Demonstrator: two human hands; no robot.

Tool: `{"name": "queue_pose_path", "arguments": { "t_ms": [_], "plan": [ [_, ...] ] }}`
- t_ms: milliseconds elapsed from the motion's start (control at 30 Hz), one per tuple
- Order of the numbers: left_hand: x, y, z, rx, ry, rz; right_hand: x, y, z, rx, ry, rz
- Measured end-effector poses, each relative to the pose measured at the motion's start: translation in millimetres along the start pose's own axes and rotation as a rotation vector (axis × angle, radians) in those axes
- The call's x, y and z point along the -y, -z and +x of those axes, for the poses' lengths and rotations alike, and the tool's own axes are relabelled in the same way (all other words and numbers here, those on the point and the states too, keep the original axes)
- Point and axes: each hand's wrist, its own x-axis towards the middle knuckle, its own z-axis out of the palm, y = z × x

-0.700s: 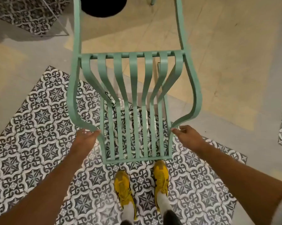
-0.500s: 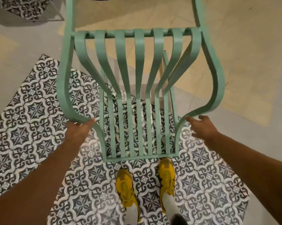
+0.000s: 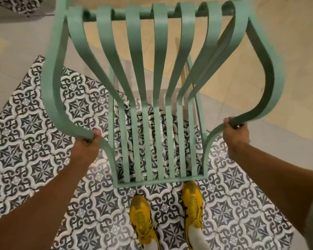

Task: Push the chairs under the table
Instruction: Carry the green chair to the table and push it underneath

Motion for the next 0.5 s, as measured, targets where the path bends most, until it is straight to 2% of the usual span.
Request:
{"name": "queue_pose_path", "arguments": {
  "t_ms": [133, 233, 367, 500],
  "plan": [
    [-23.3, 18.8, -26.6, -0.079, -0.072, 0.123, 29.5, 22.5, -16.4, 0.012, 0.105, -0.083],
    [-48.9, 36.8, -45.8, -0.111, -0.072, 0.025, 61.6, 45.1, -35.6, 0.054, 0.205, -0.153],
    [-98.3, 54.1, -67.3, -0.192, 0.040, -0.264, 101.6, 76.3, -62.1, 0.111, 0.287, -0.209],
    [-138.4, 76.7, -90.1, -0.261, 0.111, -0.290, 136.2, 101.7, -87.3, 0.139, 0.330, -0.264]
  ]
}}
